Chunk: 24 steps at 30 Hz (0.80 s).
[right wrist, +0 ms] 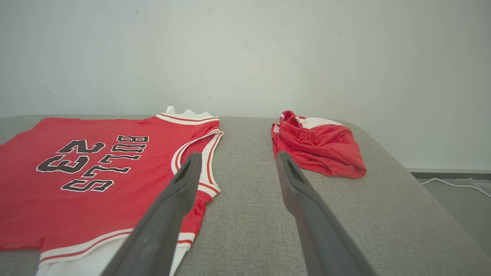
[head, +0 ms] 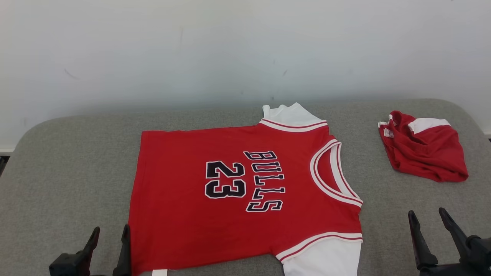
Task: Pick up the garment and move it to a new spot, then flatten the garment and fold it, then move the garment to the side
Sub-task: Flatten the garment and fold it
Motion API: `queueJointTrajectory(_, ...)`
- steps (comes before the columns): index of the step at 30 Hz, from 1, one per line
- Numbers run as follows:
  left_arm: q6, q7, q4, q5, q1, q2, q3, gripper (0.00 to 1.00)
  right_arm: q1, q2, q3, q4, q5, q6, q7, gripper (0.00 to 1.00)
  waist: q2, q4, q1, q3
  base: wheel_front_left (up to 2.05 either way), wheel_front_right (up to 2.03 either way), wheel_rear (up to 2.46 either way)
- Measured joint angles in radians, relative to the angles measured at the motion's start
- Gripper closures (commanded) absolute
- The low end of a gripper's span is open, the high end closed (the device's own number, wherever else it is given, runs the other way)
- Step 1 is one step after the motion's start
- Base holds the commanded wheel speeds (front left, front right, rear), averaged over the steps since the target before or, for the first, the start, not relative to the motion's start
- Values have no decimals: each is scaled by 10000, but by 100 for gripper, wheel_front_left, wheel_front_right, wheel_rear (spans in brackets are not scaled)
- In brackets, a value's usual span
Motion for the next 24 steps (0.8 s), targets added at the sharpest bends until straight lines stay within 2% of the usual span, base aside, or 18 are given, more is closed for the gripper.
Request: queueJointTrajectory(24,0,604,-667,282,248,-201,477,0,225,238,-437,-428,-192,0,596,0,0,88,0,-11,0,0,0)
